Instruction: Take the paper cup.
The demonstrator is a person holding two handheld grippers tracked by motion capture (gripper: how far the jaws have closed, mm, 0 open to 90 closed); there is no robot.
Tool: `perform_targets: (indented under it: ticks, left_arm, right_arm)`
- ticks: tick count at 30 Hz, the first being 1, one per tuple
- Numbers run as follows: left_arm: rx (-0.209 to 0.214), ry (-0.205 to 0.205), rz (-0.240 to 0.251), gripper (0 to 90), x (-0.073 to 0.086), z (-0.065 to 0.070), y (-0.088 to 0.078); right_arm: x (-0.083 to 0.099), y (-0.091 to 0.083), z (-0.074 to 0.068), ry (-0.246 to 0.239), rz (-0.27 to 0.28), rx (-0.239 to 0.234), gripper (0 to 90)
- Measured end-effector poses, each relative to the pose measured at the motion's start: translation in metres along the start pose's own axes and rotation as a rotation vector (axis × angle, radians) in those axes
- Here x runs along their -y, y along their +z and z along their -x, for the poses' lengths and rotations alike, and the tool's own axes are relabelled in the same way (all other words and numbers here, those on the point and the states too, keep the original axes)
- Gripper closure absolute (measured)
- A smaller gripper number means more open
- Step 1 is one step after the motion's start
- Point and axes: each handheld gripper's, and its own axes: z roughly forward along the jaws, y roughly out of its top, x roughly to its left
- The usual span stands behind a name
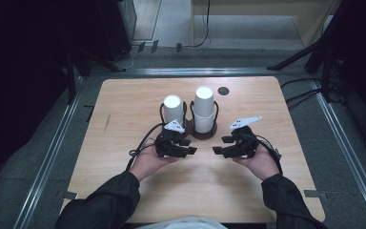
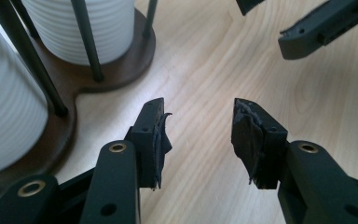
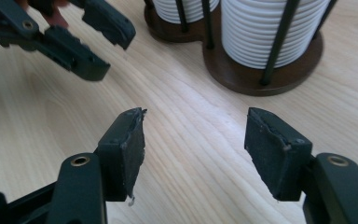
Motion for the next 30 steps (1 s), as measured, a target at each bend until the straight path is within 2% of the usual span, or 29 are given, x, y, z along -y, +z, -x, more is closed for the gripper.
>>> perform_targets:
  ticks: [2,6,13,16,19,24,28,30]
  left_arm:
    - [-0.01,0.015,-0.001,55.7,-0.005,0.002,0.001]
    - [-0.022,0.035,0.002,57.5,-0.013,0.004,0.004]
    - [-0.044,0.019,0.02,61.7,-0.029,0.004,0.006]
    - [-0.048,0.009,0.03,63.0,-0.035,0.003,0.005]
    - [-0.072,0.019,0.047,61.7,-0.039,0.002,0.006]
    - [-0.085,-0.012,0.066,64.0,-0.046,-0.002,0.007]
    - [-0.104,-0.022,0.075,67.5,-0.053,-0.003,0.009]
    - [-0.114,-0.043,0.071,70.0,-0.057,-0.004,0.011]
  right_arm:
    - [-0.002,-0.003,-0.001,-0.015,-0.009,0.018,37.0]
    - [-0.013,-0.013,0.0,-0.04,0.01,0.027,36.7]
    - [-0.038,-0.025,0.008,-0.083,0.009,0.056,36.5]
    - [-0.049,-0.031,0.013,-0.08,0.014,0.054,35.5]
    - [-0.057,-0.037,0.02,-0.066,0.026,0.064,34.4]
    - [-0.072,-0.045,0.026,-0.046,0.035,0.081,32.8]
    - [-0.085,-0.045,0.029,-0.045,0.044,0.08,32.3]
    - [-0.091,-0.044,0.031,-0.041,0.05,0.089,31.9]
